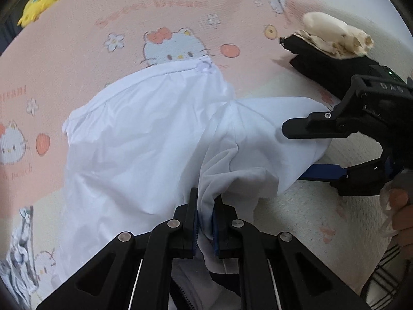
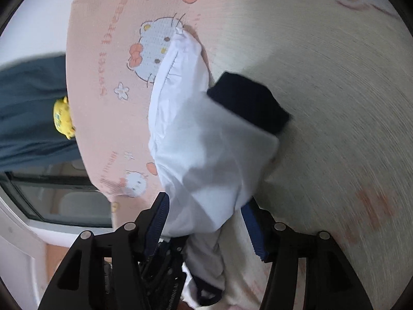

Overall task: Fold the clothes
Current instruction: 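Hold the navy hem with the left gripper while the right gripper regrasps the shirt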

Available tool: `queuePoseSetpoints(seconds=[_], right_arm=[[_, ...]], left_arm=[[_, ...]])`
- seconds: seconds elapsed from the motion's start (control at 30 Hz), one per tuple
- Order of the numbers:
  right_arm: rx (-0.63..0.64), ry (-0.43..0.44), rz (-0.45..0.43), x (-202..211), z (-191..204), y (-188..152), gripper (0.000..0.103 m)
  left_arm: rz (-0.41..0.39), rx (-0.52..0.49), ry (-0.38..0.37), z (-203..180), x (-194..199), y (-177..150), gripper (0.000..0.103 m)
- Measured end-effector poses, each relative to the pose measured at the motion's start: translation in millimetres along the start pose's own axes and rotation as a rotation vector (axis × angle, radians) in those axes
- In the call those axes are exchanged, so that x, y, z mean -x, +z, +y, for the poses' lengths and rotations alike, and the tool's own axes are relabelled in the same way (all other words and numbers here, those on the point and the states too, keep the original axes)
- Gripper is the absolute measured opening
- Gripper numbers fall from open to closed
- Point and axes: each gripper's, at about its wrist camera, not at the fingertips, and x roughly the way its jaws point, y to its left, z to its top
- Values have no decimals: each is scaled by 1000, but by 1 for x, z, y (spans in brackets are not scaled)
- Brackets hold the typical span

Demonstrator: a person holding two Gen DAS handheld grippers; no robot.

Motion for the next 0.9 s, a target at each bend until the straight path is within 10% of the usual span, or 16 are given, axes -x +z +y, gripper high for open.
queuePoseSetpoints(seconds=[0.23,0.37,0.63,0.9], right_arm=[[137,-136,-44,-16,16,3,46],[235,-241,-74,-22,20,7,7],[325,-397,-269,31,29,17,1],[329,-399,-280,61,26,31,1]], left_arm=[[8,33,-26,8,-2,0,7],[8,47,-46,10,0,-1,7],[-32,15,-155,0,30,2,7],[-21,35,-262,-17,38,2,6]])
